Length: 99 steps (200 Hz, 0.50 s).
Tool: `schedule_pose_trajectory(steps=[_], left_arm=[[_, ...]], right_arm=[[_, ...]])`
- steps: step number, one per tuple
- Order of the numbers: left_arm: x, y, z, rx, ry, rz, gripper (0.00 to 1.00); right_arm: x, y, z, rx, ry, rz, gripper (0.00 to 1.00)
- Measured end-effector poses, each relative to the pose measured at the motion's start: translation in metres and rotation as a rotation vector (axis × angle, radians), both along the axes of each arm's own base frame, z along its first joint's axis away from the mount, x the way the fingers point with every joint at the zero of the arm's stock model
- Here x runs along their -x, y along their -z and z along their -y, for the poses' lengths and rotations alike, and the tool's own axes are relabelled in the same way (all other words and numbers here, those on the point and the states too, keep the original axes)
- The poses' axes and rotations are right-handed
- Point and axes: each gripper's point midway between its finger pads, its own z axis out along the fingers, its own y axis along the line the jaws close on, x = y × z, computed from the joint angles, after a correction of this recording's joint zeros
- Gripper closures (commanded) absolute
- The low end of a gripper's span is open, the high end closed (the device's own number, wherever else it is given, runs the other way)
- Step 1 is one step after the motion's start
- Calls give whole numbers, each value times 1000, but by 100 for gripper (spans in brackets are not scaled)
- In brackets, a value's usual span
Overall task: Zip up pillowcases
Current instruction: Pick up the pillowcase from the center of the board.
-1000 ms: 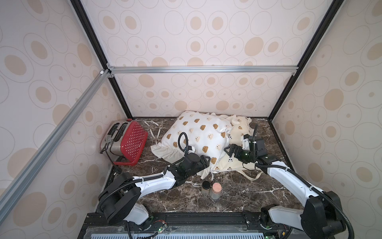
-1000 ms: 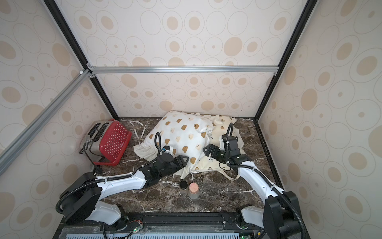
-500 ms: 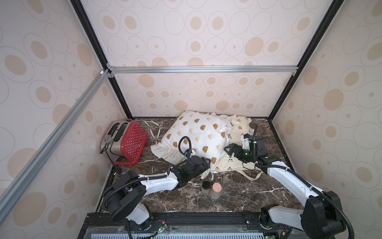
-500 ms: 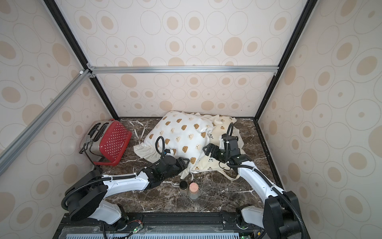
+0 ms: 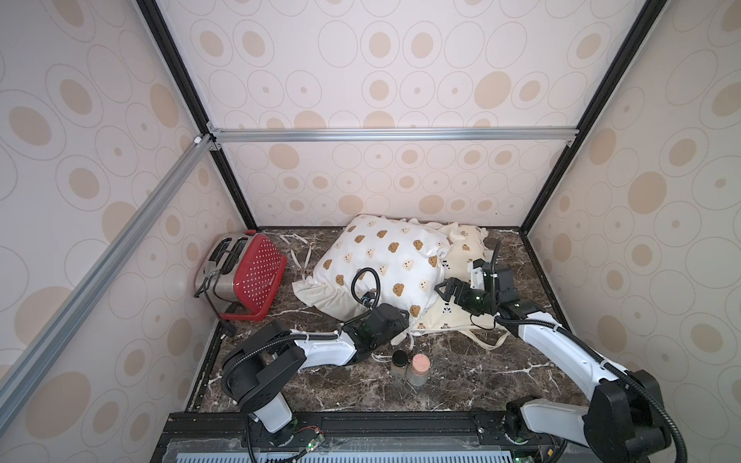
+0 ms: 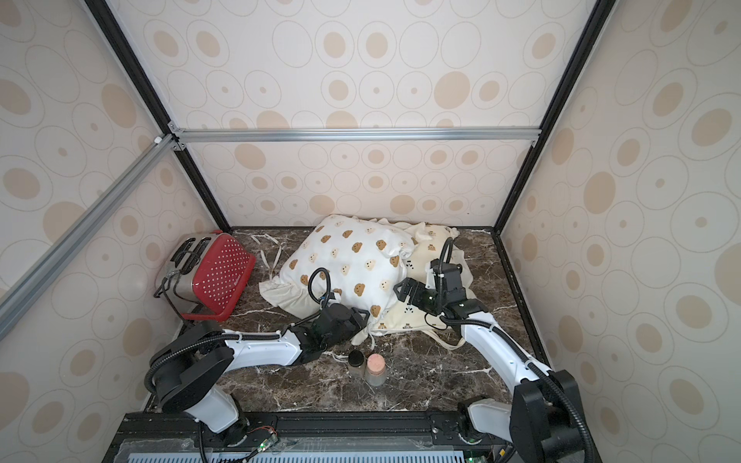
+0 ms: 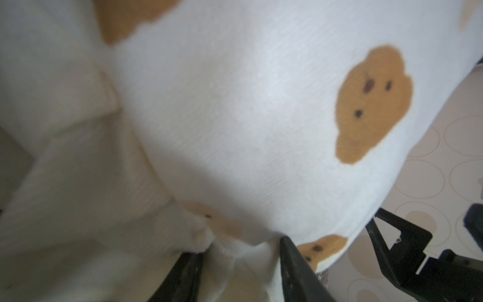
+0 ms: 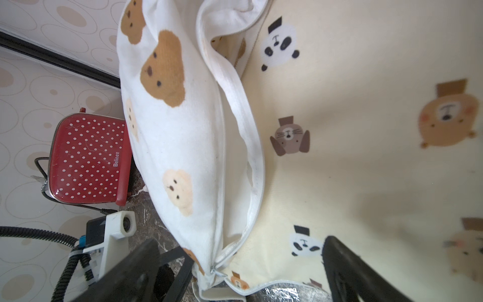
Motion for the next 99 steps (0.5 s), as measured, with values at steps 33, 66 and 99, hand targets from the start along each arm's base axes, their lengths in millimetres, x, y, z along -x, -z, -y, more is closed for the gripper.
schedule_pose_trajectory(steps=[33,66,99], left_arm=[[-6,-2,2,2,-24,18,79],[-10,-7,1,-6,-39,42,95],[-11,-10,-4,-37,-48,58,98]], right_arm=[[-1,0,2,7,7,2,0],[-1,1,2,13,10,0,0],[-4,-10,3,16,13,8,0]])
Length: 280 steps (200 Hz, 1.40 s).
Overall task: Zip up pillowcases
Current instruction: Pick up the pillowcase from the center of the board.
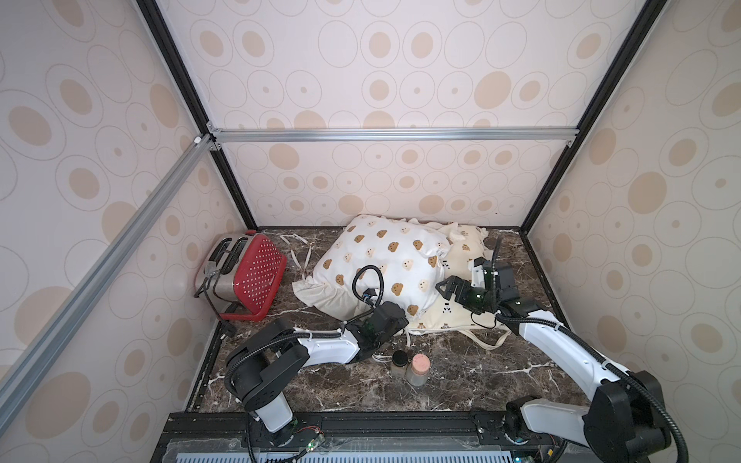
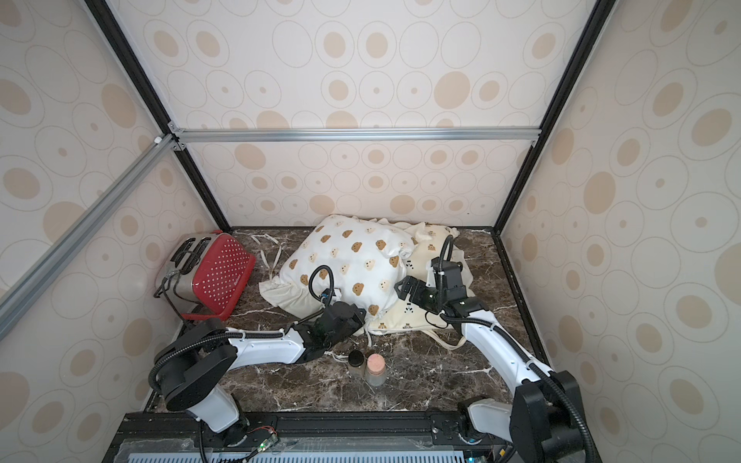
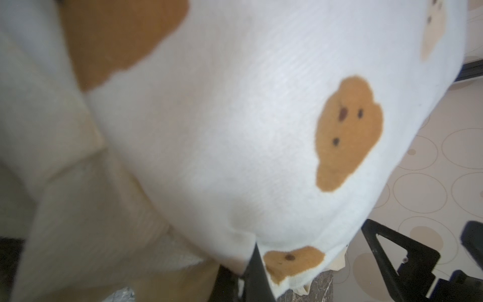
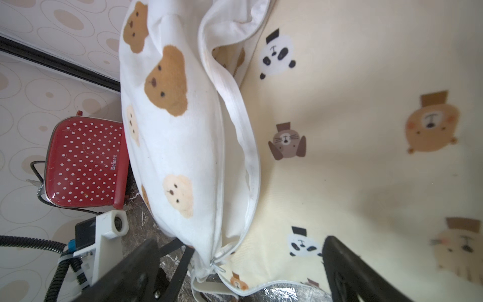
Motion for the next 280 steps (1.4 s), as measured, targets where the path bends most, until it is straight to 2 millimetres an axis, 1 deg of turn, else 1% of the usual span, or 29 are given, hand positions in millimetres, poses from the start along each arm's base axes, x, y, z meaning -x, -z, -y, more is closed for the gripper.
schedule_pose_trajectory(steps=[11,53,82,97,123,147,171,193,229,254,280], left_arm=[[1,-3,-3,-11,-2,5,100],[5,-26,-19,-33,-20,44,100],[11,-34,-33,-65,-19,56,100],[12,-36,-39,-80,-13,58,100],[16,-41,-56,-97,-15,60,100],[19,-45,-83,-115,-25,64,100],[23,-56,-104,-153,-29,84,100],[30,-66,-115,-187,-12,106,100],[36,-65,-128,-243,-4,100,100],[38,-66,-138,-266,-12,96,100],[39,-65,-140,-277,-10,93,100]], right_arm=[[-3,-6,1,2,6,12,0],[-12,-24,9,24,59,32,0],[-20,-39,15,0,109,33,0],[-27,-43,17,-18,133,26,0],[-39,-36,14,-40,150,-17,0],[-55,-30,7,-49,136,-60,0],[-73,-34,5,-57,130,-65,0],[-90,-34,6,-63,119,-69,0],[-116,-29,-1,-61,67,-77,0],[-125,-23,-6,-61,43,-88,5],[-135,-17,-11,-71,26,-103,12]])
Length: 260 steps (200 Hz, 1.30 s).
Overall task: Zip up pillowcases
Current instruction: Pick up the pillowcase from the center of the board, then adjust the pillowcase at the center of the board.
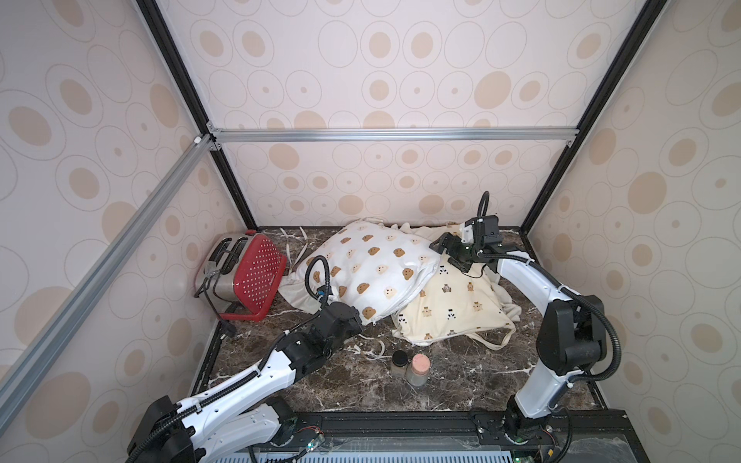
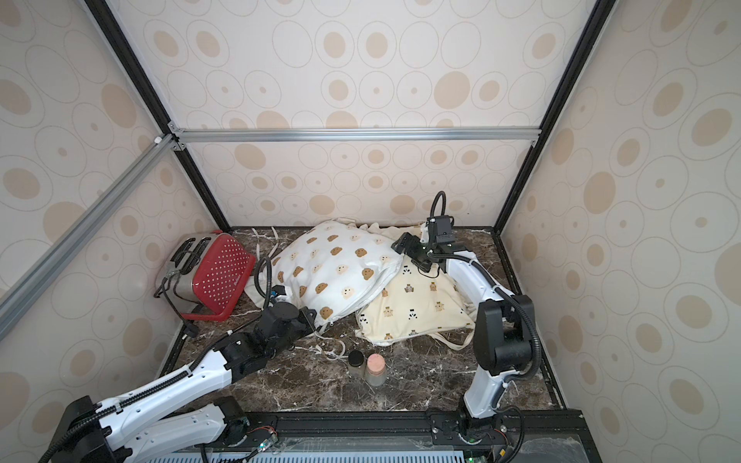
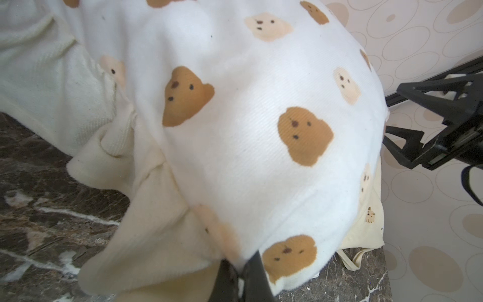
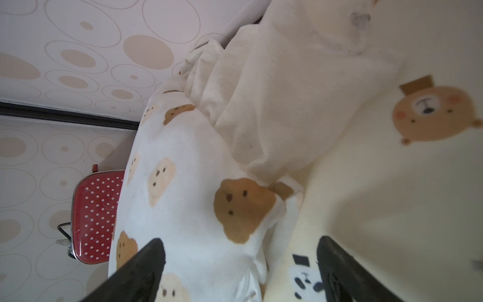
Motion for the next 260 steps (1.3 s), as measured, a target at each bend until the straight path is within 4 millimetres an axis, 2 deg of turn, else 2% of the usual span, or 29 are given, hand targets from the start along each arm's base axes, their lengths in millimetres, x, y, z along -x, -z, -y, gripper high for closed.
schedule_pose_trajectory(steps=[29,47,60,104,116,128,147,168,202,217,239,260], left_arm=[[1,2,-3,-19,1,-8,100],[1,1,-4,-30,5,-8,100],[1,-2,-3,-36,11,-3,100],[-4,-17,-3,-54,23,16,100],[-7,-18,-6,-62,20,14,100],[-12,-19,-9,-65,11,13,100],[-18,-16,-17,-80,2,6,100],[-31,-12,-31,-109,-19,-4,100],[-58,-15,-55,-98,-55,14,100],[-69,-21,-60,-87,-45,30,100],[-82,-26,-61,-78,-22,49,100],[-79,-21,-56,-57,16,45,100]], right_arm=[[-11,9,-3,-3,-5,-16,19],[-18,15,-5,-5,-10,-23,27],[-23,17,-8,-14,-13,-21,38],[-32,17,-14,-48,-22,-9,84],[-34,13,-15,-52,-30,8,94],[-35,9,-16,-53,-35,23,100],[-34,0,-15,-53,-31,43,100],[-29,-24,-11,-50,-19,98,100],[-1,-80,-3,-50,-3,214,100],[16,-96,1,-43,12,264,100],[41,-94,4,-22,33,290,100],[52,-66,2,2,37,257,96]])
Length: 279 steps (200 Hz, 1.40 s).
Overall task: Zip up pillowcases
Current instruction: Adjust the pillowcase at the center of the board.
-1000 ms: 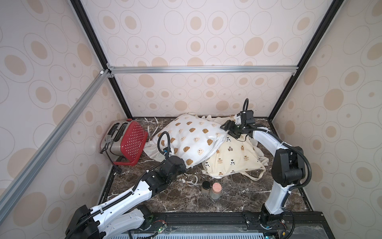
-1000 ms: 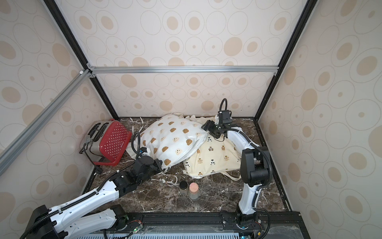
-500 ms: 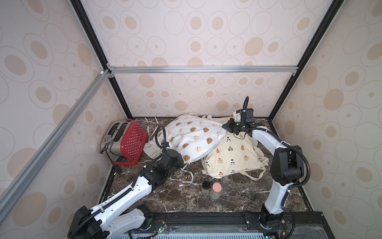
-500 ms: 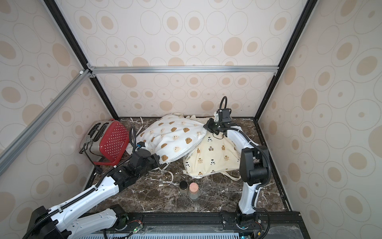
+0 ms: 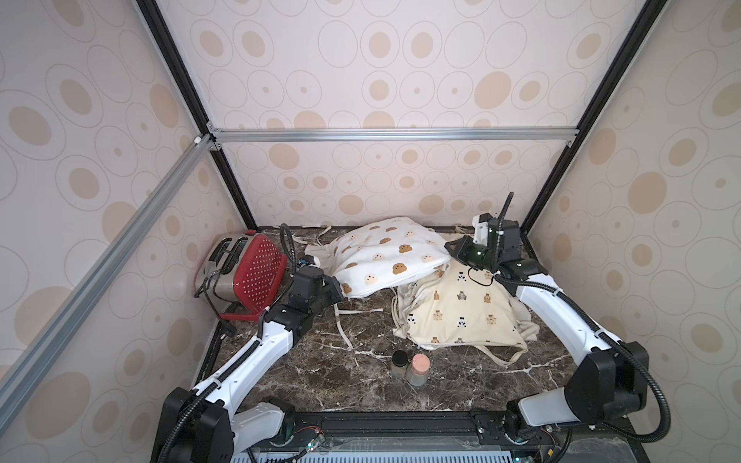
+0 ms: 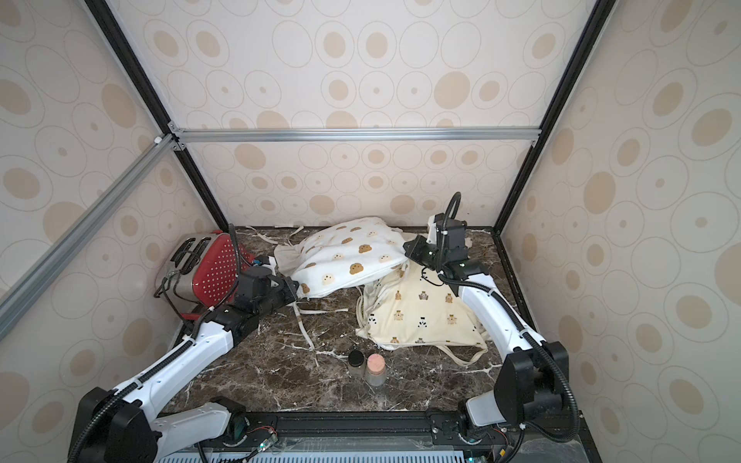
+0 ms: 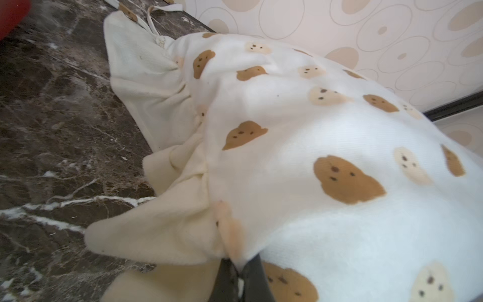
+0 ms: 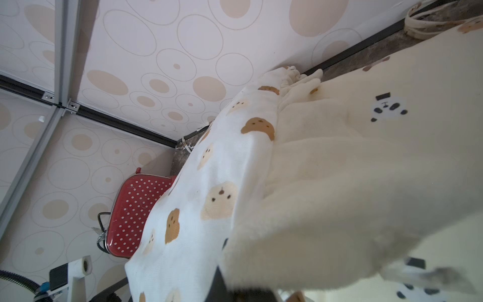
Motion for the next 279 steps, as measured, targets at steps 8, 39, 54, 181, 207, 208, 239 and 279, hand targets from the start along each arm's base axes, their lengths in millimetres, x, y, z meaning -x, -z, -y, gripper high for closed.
schedule_pose_trajectory(steps=[8,39,54,181,207,208,239,279], left_arm=[[4,4,1,7,12,-4,100],[23,28,0,18,31,-69,100],[27,34,2,34,37,-91,100],[46,32,10,119,63,-158,100],[49,30,11,124,72,-167,100],[49,30,11,124,72,-168,100],[52,25,10,128,73,-158,100],[53,24,11,135,77,-160,100]], right_arm=[[4,16,0,12,4,-30,92],[17,57,5,61,19,-112,68],[20,52,6,71,25,-102,55],[105,6,-86,267,-286,-8,32],[133,17,-131,337,-416,-17,35],[134,17,-131,339,-418,-17,35],[169,35,-166,396,-525,-22,37],[204,58,-204,475,-614,-16,37]])
